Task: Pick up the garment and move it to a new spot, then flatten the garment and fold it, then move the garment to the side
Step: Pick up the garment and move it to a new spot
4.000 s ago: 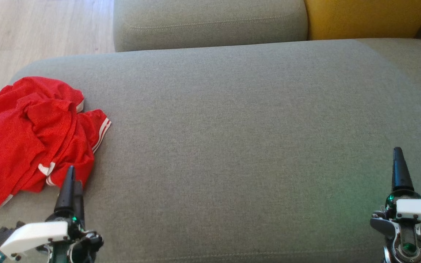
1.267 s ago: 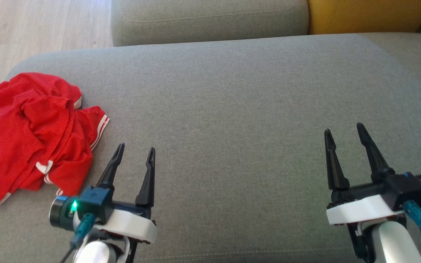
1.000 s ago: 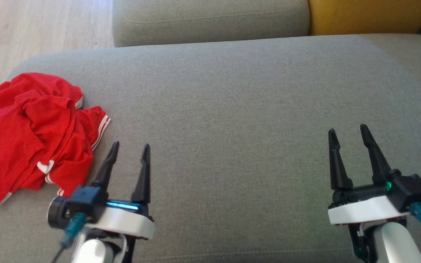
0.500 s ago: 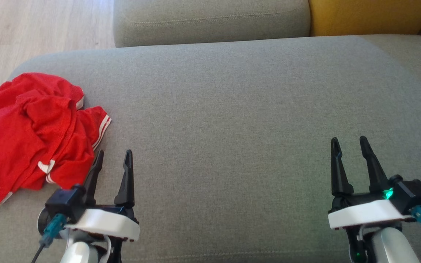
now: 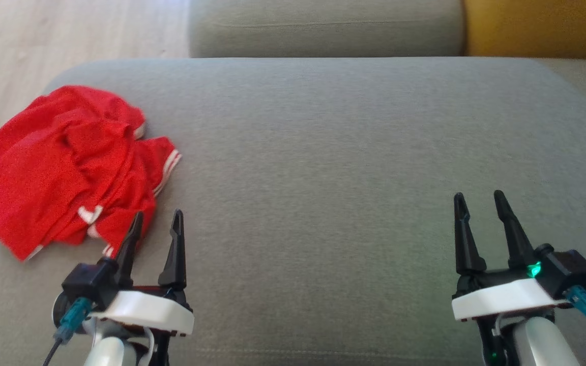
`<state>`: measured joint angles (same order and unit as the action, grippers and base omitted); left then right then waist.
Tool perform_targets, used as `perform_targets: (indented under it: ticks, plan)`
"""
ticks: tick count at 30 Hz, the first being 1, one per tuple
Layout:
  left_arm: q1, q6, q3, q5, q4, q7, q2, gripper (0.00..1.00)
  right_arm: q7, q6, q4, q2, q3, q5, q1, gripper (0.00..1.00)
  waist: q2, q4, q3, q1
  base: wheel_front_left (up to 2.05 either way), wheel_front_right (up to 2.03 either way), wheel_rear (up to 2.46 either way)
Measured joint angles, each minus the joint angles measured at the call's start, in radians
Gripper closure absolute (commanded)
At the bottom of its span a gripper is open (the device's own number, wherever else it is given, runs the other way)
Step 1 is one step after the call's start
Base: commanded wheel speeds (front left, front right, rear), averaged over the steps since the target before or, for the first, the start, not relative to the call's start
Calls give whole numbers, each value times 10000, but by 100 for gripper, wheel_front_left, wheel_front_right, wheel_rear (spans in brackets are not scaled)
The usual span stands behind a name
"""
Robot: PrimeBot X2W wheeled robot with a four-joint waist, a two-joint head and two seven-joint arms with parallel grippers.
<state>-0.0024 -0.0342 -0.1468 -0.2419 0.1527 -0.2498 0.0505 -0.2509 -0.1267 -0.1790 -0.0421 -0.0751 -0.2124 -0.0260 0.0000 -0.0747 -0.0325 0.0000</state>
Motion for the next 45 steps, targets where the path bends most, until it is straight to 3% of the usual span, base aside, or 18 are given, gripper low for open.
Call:
perform_targets:
  ticks: [27, 36, 43, 45]
  plan:
    - [259, 63, 662, 31, -186, -42, -17, 0, 0, 0, -240, -8, -913, -171, 193, 0, 0, -4089, 317, 0, 0, 0, 0]
    - [389, 67, 940, 31, -234, -42, -17, 0, 0, 0, -290, -8, -1055, -328, 192, 0, 0, -4215, 451, 0, 0, 0, 0]
    - [162, 63, 1492, -196, -224, -42, -23, 0, 0, 0, -278, -8, -940, -186, 155, 0, 0, -3839, 23, 0, 0, 0, 0]
    - [-401, -121, 1912, -299, -182, -44, -36, 0, 0, 0, -228, -10, -773, 42, 99, 0, 0, -3617, -336, 0, 0, 0, 0]
